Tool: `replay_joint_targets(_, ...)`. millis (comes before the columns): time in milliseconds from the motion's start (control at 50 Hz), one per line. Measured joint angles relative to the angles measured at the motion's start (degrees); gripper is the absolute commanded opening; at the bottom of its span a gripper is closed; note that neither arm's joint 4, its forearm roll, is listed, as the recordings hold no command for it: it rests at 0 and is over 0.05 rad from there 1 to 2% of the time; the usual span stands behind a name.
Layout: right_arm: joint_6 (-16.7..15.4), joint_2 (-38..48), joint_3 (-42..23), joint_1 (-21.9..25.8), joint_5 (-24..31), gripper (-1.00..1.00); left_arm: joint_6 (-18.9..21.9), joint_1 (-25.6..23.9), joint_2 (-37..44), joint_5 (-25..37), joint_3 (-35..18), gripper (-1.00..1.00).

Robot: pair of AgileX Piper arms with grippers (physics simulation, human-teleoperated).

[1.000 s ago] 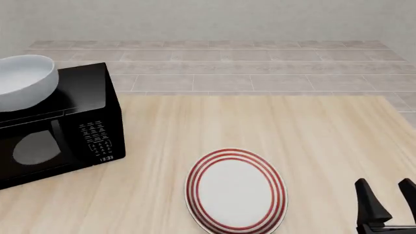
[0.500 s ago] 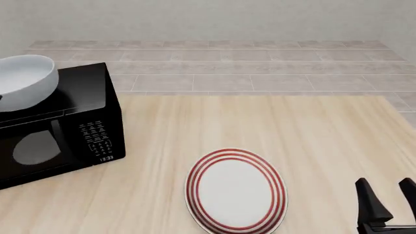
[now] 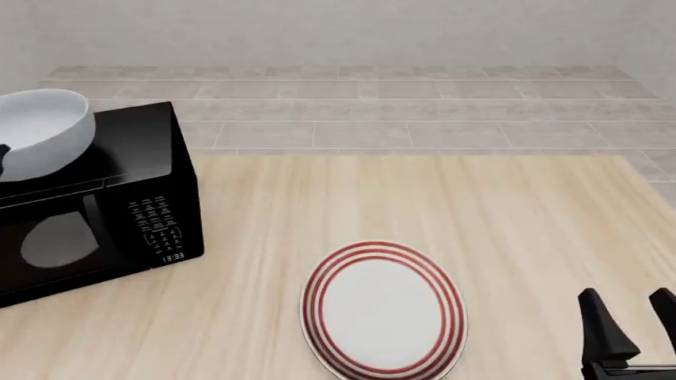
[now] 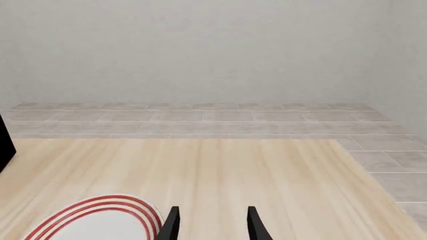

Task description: Pick up the white bowl and put it on the plate.

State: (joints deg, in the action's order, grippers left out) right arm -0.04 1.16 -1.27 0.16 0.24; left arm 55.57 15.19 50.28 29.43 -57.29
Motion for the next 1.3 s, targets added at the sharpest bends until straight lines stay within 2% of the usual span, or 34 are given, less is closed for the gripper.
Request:
replay_joint_targets(400, 0.01, -0.24, 0.02, 0.0, 0.22, 1.0, 1.87, 0.51, 4.77, -3.12, -0.19, 1.0)
replay_joint_targets(800, 0.0, -0.27, 0.02, 0.0, 0.25, 1.0, 2.18, -0.15, 9.7, -8.07, 2.37, 1.0)
replay_joint_targets(1300, 0.0, -0.28, 0.02, 0.0, 0.26, 1.0, 2.63, 0.54, 14.83, -11.6, 3.12, 1.0)
